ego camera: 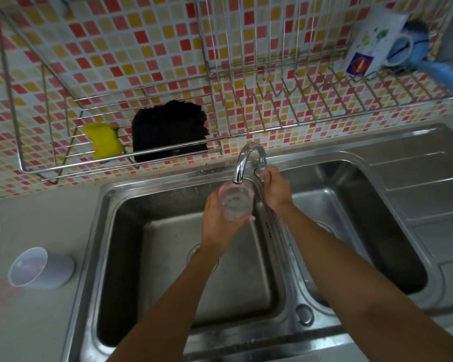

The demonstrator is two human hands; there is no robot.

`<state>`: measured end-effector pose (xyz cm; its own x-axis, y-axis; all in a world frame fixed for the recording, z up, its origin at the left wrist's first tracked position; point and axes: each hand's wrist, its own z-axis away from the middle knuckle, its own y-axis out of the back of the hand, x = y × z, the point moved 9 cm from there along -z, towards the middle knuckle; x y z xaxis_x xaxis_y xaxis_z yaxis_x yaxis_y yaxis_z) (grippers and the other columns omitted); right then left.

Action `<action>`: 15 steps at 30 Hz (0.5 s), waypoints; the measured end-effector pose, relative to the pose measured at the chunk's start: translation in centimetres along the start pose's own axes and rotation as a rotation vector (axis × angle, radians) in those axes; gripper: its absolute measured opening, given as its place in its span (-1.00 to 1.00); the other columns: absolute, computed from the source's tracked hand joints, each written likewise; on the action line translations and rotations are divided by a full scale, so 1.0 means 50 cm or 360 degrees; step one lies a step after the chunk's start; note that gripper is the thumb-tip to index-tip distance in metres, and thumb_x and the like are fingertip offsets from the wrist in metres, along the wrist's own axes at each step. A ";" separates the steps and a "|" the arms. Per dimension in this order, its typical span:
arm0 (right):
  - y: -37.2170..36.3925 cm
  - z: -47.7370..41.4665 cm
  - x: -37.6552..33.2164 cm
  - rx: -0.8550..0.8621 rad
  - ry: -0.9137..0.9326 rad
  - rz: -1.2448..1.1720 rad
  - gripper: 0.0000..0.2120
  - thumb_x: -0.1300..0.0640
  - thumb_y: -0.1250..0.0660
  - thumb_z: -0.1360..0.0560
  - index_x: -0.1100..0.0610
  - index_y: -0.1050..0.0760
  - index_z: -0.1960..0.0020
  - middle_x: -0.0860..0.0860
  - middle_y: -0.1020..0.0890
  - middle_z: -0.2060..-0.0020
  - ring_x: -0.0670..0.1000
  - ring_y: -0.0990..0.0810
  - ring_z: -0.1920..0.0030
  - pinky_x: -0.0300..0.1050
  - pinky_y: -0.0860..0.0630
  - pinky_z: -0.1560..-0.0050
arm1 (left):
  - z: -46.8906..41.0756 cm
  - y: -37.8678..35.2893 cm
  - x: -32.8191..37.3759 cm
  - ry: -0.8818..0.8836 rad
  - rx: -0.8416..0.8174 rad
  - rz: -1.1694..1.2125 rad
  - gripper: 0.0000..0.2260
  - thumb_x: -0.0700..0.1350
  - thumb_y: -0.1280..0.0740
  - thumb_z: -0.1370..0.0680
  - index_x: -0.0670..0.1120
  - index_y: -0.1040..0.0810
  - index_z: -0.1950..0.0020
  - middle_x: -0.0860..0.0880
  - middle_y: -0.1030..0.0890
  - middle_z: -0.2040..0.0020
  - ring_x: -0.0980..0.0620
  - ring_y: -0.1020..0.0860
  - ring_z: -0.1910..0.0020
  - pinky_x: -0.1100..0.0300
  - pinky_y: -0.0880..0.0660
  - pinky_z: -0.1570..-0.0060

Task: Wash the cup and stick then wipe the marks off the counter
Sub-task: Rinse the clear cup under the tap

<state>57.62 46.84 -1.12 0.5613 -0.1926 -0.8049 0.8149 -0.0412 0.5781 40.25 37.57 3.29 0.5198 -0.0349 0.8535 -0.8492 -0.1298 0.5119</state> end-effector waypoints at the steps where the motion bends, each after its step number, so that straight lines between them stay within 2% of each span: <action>1: 0.003 -0.002 0.002 0.0001 0.0006 -0.0002 -0.70 0.00 -0.03 -0.65 0.19 -0.43 -0.09 0.15 -0.57 0.14 0.09 -0.49 0.20 -0.13 -0.33 0.17 | 0.000 0.000 -0.003 0.0017 0.0008 -0.0001 -0.29 -0.03 -0.64 -0.19 0.08 -0.44 -0.27 0.11 -0.50 -0.17 0.15 -0.48 -0.17 0.23 -0.51 -0.14; 6: -0.002 -0.003 0.005 -0.0025 0.0003 -0.0017 -0.74 0.02 -0.06 -0.64 0.17 -0.42 -0.09 0.08 -0.53 0.17 0.08 -0.49 0.19 -0.15 -0.31 0.18 | -0.004 -0.007 -0.011 0.0126 0.0055 0.0026 -0.26 -0.02 -0.65 -0.18 0.05 -0.40 -0.28 0.06 -0.49 -0.16 0.09 -0.50 -0.14 0.32 -0.49 -0.04; 10: -0.001 -0.004 0.003 -0.0040 0.0049 0.0020 -0.73 0.00 -0.06 -0.64 0.18 -0.40 -0.10 0.07 -0.52 0.16 0.07 -0.46 0.20 -0.14 -0.30 0.18 | -0.013 -0.019 -0.009 0.0115 0.0039 0.0026 -0.25 0.00 -0.64 -0.18 0.05 -0.40 -0.29 0.06 -0.49 -0.15 0.07 -0.52 -0.13 0.15 -0.55 -0.11; 15: 0.000 -0.006 0.004 -0.0042 0.0043 0.0036 -0.72 -0.01 -0.04 -0.65 0.16 -0.40 -0.11 0.13 -0.58 0.09 0.05 -0.45 0.20 -0.15 -0.31 0.16 | -0.021 -0.015 -0.007 0.0091 0.0047 -0.0021 -0.23 0.03 -0.64 -0.18 0.05 -0.39 -0.31 0.08 -0.47 -0.15 0.10 -0.48 -0.15 0.22 -0.50 -0.11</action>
<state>57.79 47.10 -1.33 0.5829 -0.1666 -0.7953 0.8054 -0.0112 0.5927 40.62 38.74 2.72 0.5239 0.0238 0.8514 -0.8388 -0.1592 0.5206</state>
